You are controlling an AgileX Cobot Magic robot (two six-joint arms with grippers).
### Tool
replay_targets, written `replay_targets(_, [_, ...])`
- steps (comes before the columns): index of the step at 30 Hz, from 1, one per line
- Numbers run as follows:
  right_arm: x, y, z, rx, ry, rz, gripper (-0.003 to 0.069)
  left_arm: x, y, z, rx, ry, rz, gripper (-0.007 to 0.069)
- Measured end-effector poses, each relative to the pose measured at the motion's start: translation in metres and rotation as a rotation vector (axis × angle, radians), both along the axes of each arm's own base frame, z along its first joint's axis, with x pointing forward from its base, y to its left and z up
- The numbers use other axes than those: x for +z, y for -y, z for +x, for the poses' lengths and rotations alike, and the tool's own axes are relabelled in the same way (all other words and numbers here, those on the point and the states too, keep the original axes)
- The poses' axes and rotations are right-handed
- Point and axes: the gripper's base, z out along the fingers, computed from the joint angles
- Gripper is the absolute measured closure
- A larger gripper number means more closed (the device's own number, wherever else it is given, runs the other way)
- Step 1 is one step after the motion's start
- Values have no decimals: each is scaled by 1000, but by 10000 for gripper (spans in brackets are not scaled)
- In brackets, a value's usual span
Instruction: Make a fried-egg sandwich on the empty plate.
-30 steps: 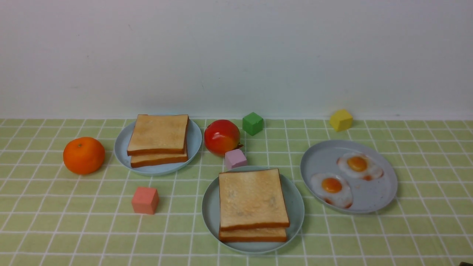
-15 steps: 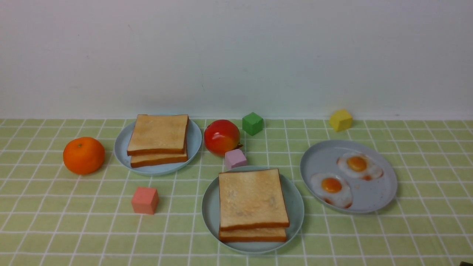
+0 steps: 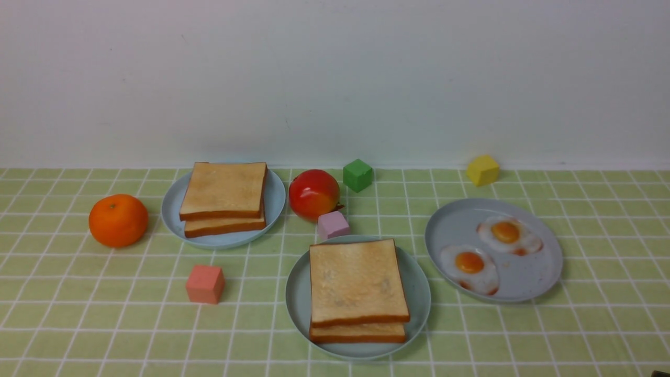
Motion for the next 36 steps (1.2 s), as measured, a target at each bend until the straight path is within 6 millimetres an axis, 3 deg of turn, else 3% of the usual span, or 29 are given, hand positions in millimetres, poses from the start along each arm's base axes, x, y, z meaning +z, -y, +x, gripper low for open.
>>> replay_targets(10, [-11, 9, -2, -187, -87, 118, 559, 0, 0, 0, 0, 1, 0, 602])
replay_targets(22, [-78, 23, -5, -370, -1, -26, 544, 0, 0, 0, 0, 4, 0, 596])
replay_targets(36, [-77, 24, -3, -412, 32, 12, 524, 0, 0, 0, 0, -1, 0, 578])
